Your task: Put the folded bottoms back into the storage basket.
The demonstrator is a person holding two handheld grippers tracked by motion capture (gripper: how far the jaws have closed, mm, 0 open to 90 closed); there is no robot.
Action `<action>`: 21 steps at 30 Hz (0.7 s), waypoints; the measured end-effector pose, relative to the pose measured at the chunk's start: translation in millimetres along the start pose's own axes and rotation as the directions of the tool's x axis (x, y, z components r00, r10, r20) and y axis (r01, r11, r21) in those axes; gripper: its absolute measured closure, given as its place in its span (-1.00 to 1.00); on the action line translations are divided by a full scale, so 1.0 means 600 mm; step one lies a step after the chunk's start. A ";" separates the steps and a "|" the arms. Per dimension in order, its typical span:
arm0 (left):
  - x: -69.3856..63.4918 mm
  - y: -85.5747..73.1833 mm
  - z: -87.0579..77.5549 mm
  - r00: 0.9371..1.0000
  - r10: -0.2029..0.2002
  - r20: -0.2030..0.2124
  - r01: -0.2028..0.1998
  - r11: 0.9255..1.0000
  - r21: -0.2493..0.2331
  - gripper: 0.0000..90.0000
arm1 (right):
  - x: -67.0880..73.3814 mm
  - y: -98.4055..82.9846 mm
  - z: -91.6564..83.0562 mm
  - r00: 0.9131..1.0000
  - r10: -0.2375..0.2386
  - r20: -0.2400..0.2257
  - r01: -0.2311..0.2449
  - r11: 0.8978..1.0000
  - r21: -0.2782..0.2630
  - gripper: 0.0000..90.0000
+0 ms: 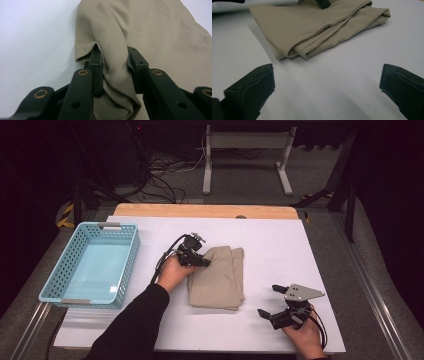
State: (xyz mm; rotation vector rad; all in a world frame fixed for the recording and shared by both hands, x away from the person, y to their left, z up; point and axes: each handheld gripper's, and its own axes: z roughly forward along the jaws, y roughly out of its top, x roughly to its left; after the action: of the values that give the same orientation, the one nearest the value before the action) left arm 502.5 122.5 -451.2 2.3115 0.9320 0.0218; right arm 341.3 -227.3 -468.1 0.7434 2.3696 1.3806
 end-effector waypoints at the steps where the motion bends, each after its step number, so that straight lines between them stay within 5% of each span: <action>1: -0.001 0.000 0.000 1.000 0.003 -0.002 -0.003 1.000 0.001 0.57 | 0.000 0.000 0.000 1.000 0.000 0.000 0.000 1.000 -0.001 -0.99; 10: -0.010 0.002 -0.006 0.998 0.056 -0.042 -0.057 0.998 -0.011 0.62 | 0.001 0.000 0.000 1.000 -0.005 0.005 0.005 1.000 0.003 -0.99; 21: -0.020 0.009 -0.049 0.996 0.085 -0.003 -0.085 0.987 -0.138 0.64 | 0.001 0.000 0.000 1.000 -0.005 0.007 0.005 1.000 0.001 -0.99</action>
State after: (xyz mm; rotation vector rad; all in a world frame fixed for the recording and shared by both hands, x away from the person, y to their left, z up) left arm 489.8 128.4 -422.6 2.2202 0.8040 0.1155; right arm 340.7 -226.9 -468.1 0.7404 2.3655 1.3726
